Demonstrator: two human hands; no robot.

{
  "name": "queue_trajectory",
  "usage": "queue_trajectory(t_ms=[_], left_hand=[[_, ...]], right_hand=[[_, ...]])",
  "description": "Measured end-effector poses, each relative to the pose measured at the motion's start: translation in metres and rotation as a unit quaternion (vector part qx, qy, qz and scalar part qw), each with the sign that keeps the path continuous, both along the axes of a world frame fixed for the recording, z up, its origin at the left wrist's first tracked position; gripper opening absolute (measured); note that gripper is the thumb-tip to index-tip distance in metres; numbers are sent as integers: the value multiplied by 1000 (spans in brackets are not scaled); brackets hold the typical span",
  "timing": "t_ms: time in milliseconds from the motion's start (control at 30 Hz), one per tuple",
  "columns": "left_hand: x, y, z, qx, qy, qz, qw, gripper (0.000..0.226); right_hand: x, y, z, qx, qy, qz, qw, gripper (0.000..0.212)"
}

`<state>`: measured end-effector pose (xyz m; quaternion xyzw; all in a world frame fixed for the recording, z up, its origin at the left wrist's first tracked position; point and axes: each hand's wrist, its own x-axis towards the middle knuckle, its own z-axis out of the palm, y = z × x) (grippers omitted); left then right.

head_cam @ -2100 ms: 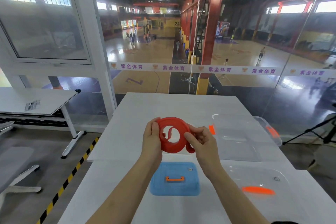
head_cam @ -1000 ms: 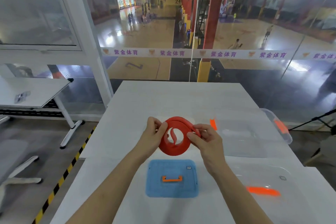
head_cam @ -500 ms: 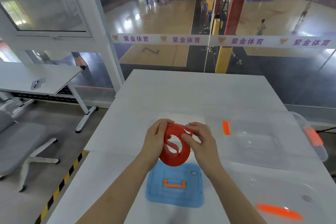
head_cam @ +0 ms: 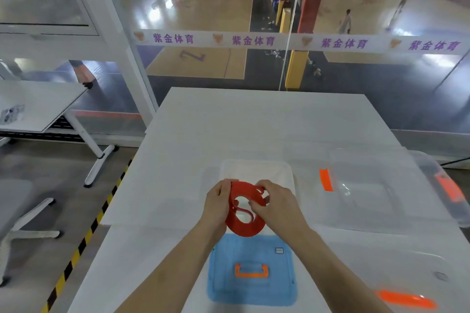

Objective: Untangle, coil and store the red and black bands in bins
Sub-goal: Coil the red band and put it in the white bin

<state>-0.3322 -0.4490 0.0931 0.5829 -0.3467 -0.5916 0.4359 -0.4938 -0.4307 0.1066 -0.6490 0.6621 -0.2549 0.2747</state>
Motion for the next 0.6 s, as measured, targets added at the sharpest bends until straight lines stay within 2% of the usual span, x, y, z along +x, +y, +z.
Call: queue_trajectory(t_ms=[100,167,233,300,333,467,600], left_hand=[[11,-25,-16,34,25,-40,998,41],[20,-42,-26,50,5,-62,997,44],[29,-59,-42,27,-117,-62,991,38],[35,-74,-61,1,-265,-62,962,34],[36,-81,-71,-1,-310,-68,948,36],[33,-96,-104,17,-368,-95,925,42],[31,-99,-118,10,-374,-116,920,40]], right_hand=[[1,-28,-17,14,15,-10,1000,20],[-3,-48,-29,39,-1,-29,999,19],[-7,-68,-40,57,-19,-51,997,19],[-10,-89,-50,71,-36,-78,994,17],[-10,-100,-56,84,-47,-90,991,15],[-2,-135,-83,139,-56,-127,980,6],[3,-160,-122,172,-32,-149,973,7]])
